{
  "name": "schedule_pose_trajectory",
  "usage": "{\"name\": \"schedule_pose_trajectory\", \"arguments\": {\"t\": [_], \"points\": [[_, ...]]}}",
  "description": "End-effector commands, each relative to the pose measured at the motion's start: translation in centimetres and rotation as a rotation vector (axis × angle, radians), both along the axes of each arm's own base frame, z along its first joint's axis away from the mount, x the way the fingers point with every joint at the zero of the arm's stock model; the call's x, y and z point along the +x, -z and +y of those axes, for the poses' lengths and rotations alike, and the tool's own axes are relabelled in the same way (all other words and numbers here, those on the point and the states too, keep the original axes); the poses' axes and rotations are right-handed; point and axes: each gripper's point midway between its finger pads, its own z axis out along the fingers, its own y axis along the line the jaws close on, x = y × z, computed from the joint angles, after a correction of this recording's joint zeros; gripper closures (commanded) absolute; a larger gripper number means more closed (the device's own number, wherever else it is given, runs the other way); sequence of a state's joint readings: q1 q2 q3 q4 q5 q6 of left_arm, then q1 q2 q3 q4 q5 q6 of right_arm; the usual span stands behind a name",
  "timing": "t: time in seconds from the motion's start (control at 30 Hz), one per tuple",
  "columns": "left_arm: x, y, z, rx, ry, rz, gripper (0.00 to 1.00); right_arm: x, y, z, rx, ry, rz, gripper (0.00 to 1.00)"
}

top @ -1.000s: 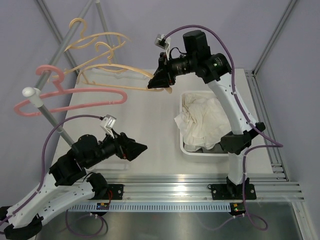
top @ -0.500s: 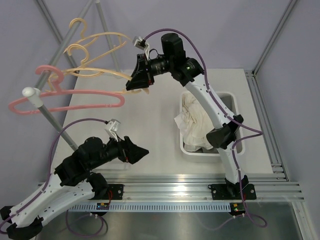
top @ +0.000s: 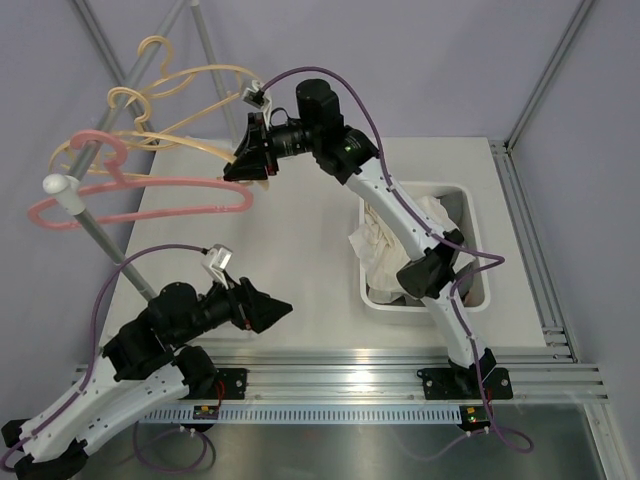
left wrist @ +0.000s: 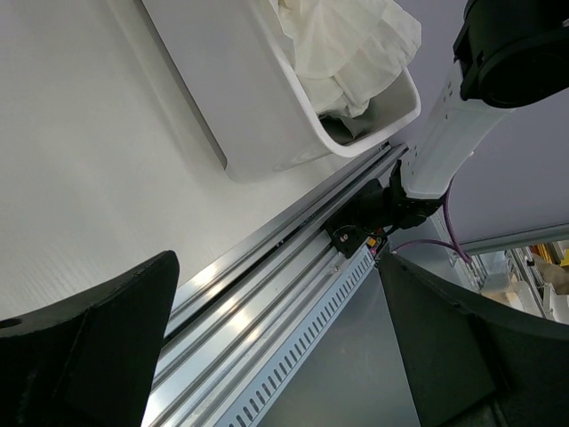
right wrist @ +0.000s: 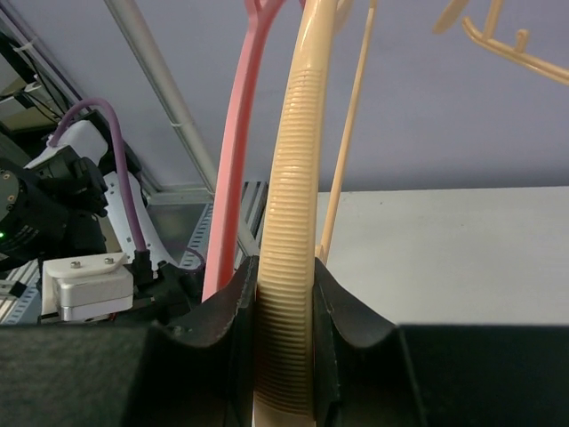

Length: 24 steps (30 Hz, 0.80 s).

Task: Remove the skirt from the hanger

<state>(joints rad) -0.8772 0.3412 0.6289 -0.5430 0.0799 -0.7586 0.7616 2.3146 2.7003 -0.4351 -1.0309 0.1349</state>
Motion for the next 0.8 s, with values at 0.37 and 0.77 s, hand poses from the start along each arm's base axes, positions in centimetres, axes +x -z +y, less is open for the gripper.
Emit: {"name": "schedule_pose_trajectory", "arguments": {"t": [0.37,0.77], "points": [[-0.3,-0.1,-0.3,-0.036,0.015,0.001,0.01,-0.1,-1.6,2.5,0.089,0.039,-0.072,1.0],[-0.5,-0.1,0.1,-0.039,0.002,0.009,0.01,0.1,0.0,2.8,0.025,0.084,-0.032,0.79]]}}
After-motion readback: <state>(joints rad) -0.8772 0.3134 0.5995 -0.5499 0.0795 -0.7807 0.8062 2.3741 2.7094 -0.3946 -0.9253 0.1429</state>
